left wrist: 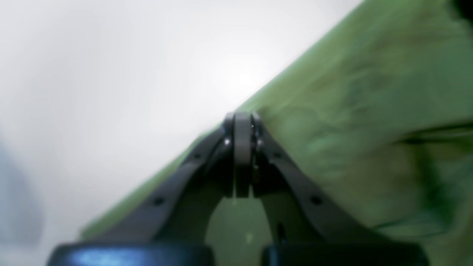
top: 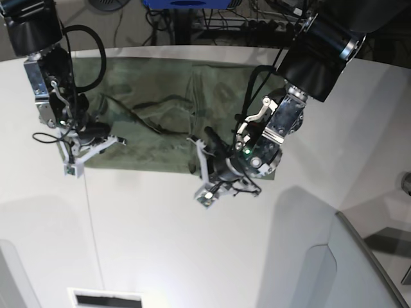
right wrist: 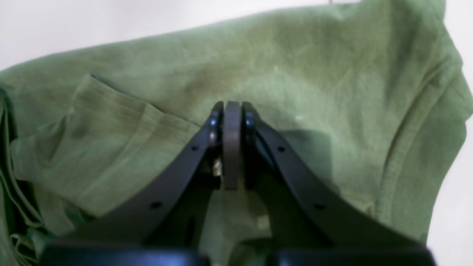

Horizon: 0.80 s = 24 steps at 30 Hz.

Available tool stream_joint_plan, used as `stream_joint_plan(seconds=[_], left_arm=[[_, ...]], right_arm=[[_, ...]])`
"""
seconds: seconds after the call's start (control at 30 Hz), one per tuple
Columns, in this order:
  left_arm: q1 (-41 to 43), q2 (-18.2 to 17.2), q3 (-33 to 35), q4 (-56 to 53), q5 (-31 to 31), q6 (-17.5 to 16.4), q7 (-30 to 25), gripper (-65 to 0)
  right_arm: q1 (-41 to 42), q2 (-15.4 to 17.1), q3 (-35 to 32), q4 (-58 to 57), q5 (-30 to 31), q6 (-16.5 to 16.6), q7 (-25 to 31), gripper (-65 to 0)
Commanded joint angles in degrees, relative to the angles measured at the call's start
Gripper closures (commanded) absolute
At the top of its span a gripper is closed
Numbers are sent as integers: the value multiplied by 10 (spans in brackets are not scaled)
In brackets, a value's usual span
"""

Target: Layout the t-shirt on the table in an organized manner, then fold the t-shirt properly

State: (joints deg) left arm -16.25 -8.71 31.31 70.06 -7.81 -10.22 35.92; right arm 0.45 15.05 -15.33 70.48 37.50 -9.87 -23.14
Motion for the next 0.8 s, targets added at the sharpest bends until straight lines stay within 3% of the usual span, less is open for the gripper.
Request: stream_joint_plan(seconds=[0.0, 0.17, 0.5, 0.67, 0.77], left_arm=[[-10, 0, -1, 10, -6, 5, -12, 0], [-1, -9, -1, -7, -7, 17, -15, 0], [-24, 56, 6, -122, -5, 16, -56, 0], [-25, 66, 6, -110, -5, 16, -56, 0], [-19, 51, -1, -56, -7, 16, -53, 0]], right_arm=[[12, 6, 3, 8, 3, 3, 11, -15], [12, 6, 3, 8, 3, 3, 11, -15], [9, 4, 3, 8, 3, 3, 11, -18], [9, 3, 4, 11, 3, 3, 11, -21], [9, 3, 4, 30, 3, 3, 11, -21]])
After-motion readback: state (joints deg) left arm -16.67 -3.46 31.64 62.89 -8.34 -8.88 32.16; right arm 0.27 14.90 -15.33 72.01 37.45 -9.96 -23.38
